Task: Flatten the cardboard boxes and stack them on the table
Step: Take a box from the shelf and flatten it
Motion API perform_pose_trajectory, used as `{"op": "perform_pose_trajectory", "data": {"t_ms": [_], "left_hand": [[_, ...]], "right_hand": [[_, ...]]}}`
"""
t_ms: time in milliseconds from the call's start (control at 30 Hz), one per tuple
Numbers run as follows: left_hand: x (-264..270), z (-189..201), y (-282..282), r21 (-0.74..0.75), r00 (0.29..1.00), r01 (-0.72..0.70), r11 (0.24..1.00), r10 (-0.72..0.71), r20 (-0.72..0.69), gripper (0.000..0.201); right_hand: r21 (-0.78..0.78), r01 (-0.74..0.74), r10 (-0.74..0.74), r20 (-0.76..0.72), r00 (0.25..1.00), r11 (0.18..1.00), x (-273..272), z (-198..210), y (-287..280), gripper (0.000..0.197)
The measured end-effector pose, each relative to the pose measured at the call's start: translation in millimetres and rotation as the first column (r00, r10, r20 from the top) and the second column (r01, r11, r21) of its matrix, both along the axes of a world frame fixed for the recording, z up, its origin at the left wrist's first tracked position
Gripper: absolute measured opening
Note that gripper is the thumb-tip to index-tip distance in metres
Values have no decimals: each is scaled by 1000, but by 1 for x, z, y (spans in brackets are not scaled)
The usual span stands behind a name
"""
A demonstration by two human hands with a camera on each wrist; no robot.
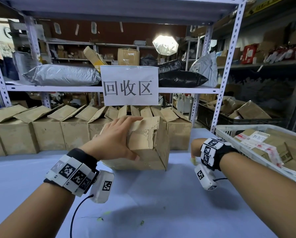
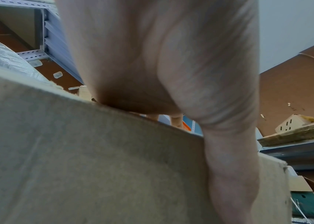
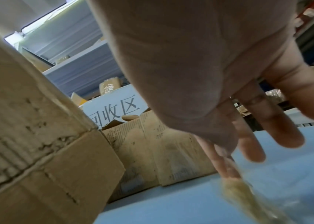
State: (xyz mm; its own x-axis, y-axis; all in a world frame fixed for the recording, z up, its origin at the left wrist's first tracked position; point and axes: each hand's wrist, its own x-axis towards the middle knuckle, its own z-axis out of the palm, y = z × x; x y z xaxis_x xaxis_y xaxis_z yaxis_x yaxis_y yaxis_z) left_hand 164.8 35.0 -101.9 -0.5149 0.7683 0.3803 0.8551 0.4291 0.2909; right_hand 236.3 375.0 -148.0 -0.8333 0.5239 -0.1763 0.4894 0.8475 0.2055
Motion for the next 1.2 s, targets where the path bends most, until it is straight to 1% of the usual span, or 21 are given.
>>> {"op": "perform_pose_trajectory", "data": {"t_ms": [67,167,233,267,300,333,367,433,500,600,733,800,833,933,1000,1033,1067,1100,1133,1167,1200], "left_hand": [[0,0,0,-2,1000,0,1000,0,-7,121],[-1,0,0,-4,1000,3,1000,-3,-9,121],[-1,-2,0,-5,1000,5,1000,-5,-12,121],[-2,-2,0,-3,1000,6,1000,-6,-10,121],[-2,-2,0,-2,1000,7,1000,-7,-8,120],[-2,-3,0,0,1000,9,1000,-9,-7,120],[-3,-3,0,1,1000,12,1000,-12,-9,120],[-4,-4,0,3,1000,21,1000,-21,-13,119],[-4,-4,0,4,1000,28,1000,-28,-14,119],[-5,-4,0,3,1000,23,1000,-23,-13,119],[-4,-4,1,7,1000,23,1000,-23,-2,118],[-3,-4,2,1,1000,20,1000,-20,-7,119],[-2,-4,2,-3,1000,19,1000,-19,-12,119],[-2,-3,2,-11,1000,12,1000,-12,-22,119],[-3,-4,2,-9,1000,8,1000,-8,-28,120],[-3,-4,2,-7,1000,5,1000,-5,-28,120],[-4,-4,2,-2,1000,0,1000,0,-25,119],[-4,-3,2,5,1000,-11,1000,11,-20,119],[-5,-3,2,15,1000,-28,1000,28,-13,119],[-5,-3,2,29,999,-47,998,47,-5,119],[-6,-3,1,43,998,-67,997,67,1,120]], "right_hand": [[38,9,-6,-86,996,999,-2,4,-4,25],[42,26,-16,-229,973,999,-5,8,-9,42],[45,6,8,-307,952,999,-6,13,-13,37],[29,7,3,-317,948,1000,-6,15,-15,33],[3,4,-3,-314,949,1000,-8,16,-16,26],[-38,-1,-10,-290,957,999,-8,17,-18,17],[-85,-6,-15,-247,969,996,-8,16,-20,12],[-126,17,-32,-111,993,992,-5,12,-18,13],[-92,42,-45,-29,999,995,1,3,-10,12],[-36,48,-48,-3,999,998,9,-7,-3,22],[-123,84,-82,23,996,989,12,9,-19,14],[-123,66,-66,2,998,990,10,17,-25,13],[-97,50,-53,-29,998,994,9,22,-28,13],[18,20,-17,-134,991,1000,11,32,-32,23],[64,22,-8,-217,976,998,14,38,-36,21],[64,5,14,-293,956,998,16,41,-39,23],[34,-43,53,-395,917,999,16,45,-42,28],[-33,-128,93,-513,854,991,18,48,-48,33],[-137,-244,104,-636,765,960,20,53,-57,38],[-260,-366,66,-730,681,893,23,58,-69,44],[-383,-483,7,-778,628,788,28,64,-84,52]]}}
